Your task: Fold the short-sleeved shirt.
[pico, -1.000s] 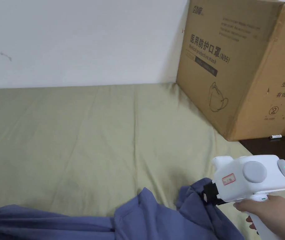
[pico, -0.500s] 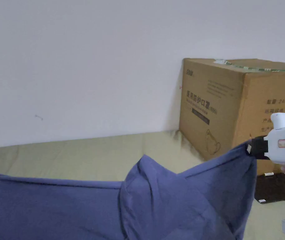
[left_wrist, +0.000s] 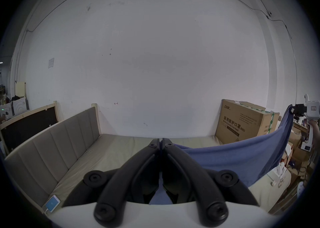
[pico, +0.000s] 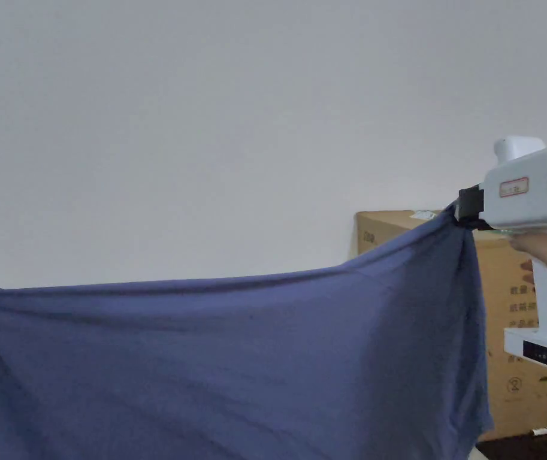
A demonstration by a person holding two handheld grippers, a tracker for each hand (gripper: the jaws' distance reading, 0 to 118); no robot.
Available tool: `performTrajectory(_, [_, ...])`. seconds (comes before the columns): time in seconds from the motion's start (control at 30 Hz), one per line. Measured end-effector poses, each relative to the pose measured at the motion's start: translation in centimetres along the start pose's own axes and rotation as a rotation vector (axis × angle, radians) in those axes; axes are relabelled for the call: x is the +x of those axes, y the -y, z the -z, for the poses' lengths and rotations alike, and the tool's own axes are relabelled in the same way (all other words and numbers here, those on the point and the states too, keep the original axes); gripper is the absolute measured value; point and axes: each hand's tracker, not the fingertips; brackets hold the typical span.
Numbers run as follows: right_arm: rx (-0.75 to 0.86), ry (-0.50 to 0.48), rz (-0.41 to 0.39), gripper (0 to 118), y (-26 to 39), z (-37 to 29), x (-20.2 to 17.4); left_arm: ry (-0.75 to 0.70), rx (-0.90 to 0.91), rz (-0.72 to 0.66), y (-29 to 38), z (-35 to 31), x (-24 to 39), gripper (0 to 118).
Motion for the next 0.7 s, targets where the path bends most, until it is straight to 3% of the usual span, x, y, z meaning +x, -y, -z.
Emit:
performTrajectory(0.13, [0.038,0.032,-0.061,0,-3.2,2.1,-1.6,-0.007,0.005,-0.018,-1.1,2.1,0.1,1])
performTrajectory(0.4, [0.064,0.07,-0.067,0,-7.7,8.2,-3.5,-0.018,-0.014,-0.076,-2.1,10.4,-0.5,1])
performTrajectory(0.53, [0.097,0.112,-0.129,0,-9.9,12.0,-4.5,-0.018,-0.029,-0.083,-2.7,15.6,-0.1,1])
performTrajectory(0.7, [0.174,0.144,-0.145,0,-12.6,15.0,-5.9,-0.035,0.032,-0.113,-3.2,19.9,0.7,1])
